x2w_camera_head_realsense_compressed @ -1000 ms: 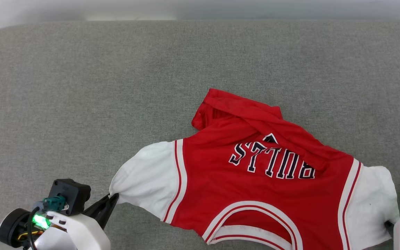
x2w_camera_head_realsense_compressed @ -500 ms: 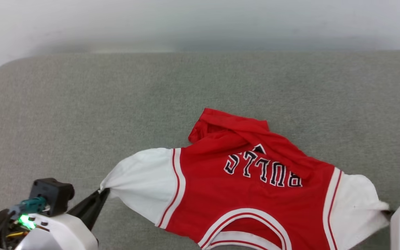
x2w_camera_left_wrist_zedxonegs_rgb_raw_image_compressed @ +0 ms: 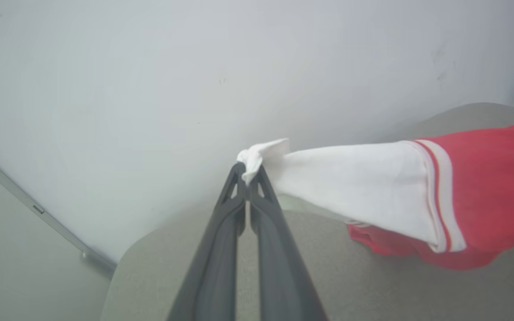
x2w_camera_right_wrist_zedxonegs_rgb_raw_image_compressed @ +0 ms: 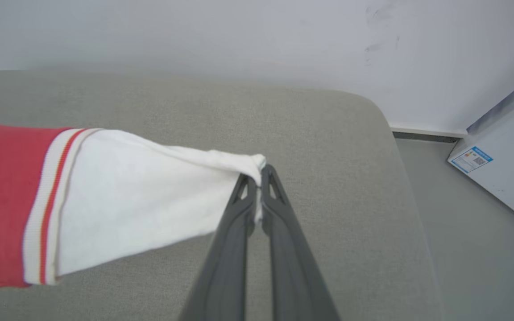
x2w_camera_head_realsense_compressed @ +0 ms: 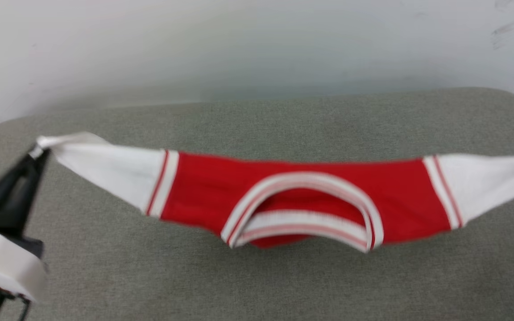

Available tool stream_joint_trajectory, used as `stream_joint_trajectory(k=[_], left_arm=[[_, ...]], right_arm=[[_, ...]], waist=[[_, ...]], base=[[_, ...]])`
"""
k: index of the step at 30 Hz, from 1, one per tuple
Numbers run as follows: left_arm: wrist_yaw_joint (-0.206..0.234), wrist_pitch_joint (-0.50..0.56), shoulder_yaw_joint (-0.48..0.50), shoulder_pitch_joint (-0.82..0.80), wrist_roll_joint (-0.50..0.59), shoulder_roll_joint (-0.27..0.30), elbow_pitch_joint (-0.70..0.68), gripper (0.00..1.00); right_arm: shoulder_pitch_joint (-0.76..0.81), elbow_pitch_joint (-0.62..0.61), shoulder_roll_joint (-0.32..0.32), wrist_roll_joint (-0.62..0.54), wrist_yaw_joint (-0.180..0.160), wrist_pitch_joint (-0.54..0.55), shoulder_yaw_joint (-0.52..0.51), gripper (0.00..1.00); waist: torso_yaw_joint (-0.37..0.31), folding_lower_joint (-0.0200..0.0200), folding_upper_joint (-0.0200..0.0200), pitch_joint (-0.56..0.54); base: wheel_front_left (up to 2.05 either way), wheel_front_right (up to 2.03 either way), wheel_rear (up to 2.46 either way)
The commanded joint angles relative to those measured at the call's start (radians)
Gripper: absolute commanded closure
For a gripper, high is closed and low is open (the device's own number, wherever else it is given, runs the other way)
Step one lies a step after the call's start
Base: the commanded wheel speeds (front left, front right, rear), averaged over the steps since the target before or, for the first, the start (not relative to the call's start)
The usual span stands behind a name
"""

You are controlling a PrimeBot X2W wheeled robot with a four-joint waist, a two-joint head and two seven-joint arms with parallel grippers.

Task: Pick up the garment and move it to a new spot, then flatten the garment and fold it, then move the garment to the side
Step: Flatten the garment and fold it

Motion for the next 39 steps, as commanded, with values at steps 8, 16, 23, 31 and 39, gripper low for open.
stream_joint_trajectory(k=[8, 16, 23, 31, 39], left_arm=[[0.013, -0.057, 0.141, -0.144, 0.025, 0.066, -0.038, 1.0], [0.002, -0.096, 0.208, -0.318, 0.024, 0.134, -0.023, 1.0], [-0.014, -0.107, 0.167, -0.524, -0.011, 0.184, 0.055, 1.0], [-0.063, -0.131, 0.019, -0.841, -0.026, 0.186, 0.222, 1.0], [-0.127, -0.171, -0.151, -1.238, 0.025, 0.097, 0.495, 1.0]], right_arm=[[-0.218, -0.09, 0.007, 0.021, -0.001, 0.029, -0.02, 1.0], [-0.465, -0.059, -0.013, -0.006, -0.001, 0.003, 0.026, 1.0], [-0.655, 0.052, -0.05, -0.038, -0.001, -0.08, 0.077, 1.0], [-0.863, 0.206, -0.099, -0.089, -0.001, -0.173, 0.173, 1.0], [-1.077, 0.387, -0.119, -0.16, -0.001, -0.291, 0.233, 1.0]], waist=[[-0.019, -0.0001, 0.0, -0.006], [-0.038, -0.0001, 0.0, 0.034], [-0.03, -0.0001, 0.0, 0.118], [-0.015, -0.0001, 0.0, 0.268], [0.014, -0.0001, 0.0, 0.418]], base=[[0.0, 0.0, 0.0], [0.0, 0.0, 0.0], [0.0, 0.0, 0.0], [0.0, 0.0, 0.0], [0.0, 0.0, 0.0]])
